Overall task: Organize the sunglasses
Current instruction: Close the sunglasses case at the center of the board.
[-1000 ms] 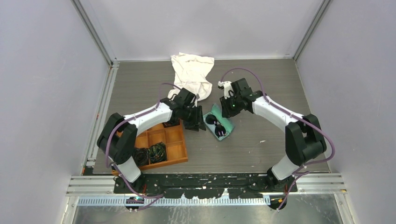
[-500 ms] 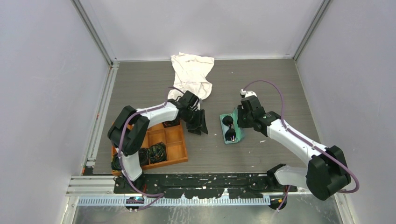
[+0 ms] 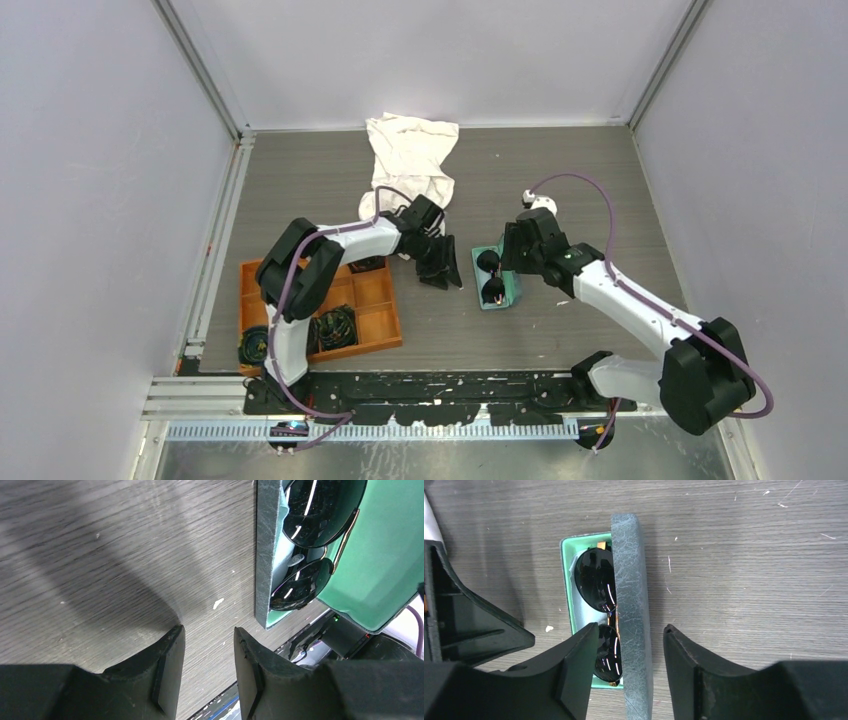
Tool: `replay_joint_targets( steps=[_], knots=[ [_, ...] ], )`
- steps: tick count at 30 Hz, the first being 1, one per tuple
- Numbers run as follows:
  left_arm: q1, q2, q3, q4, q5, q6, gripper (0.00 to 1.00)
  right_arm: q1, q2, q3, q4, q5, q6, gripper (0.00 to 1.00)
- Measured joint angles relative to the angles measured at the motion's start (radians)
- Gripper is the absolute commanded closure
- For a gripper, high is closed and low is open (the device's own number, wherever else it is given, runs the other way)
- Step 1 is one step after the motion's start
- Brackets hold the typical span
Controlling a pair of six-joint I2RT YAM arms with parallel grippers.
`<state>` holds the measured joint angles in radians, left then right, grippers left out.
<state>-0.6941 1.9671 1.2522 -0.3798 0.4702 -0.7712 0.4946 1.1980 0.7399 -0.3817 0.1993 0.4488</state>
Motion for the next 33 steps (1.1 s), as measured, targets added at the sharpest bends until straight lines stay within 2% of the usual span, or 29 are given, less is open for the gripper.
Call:
replay_joint_targets(
  steps=[6,11,18,24,33],
  knots=[
    [-0.009,0.023,0.035,-0.002,0.002,-0.008,0.61,-0.022,-0.076,0.000,-0.012,0.026,0.011,0.46],
    [-0.019,0.050,0.076,-0.006,-0.017,-0.010,0.62,-0.135,-0.134,0.000,-0.023,-0.005,0.046,0.54],
    [-0.052,0.058,0.123,-0.060,-0.135,-0.002,0.63,-0.291,-0.142,-0.043,-0.018,-0.116,0.090,0.72],
    [-0.080,0.068,0.158,-0.097,-0.214,0.002,0.66,-0.314,-0.091,-0.087,-0.006,-0.229,0.112,0.87],
    [-0.104,0.091,0.194,-0.105,-0.262,-0.009,0.69,-0.314,-0.011,-0.101,0.072,-0.395,0.141,0.89]
  ],
)
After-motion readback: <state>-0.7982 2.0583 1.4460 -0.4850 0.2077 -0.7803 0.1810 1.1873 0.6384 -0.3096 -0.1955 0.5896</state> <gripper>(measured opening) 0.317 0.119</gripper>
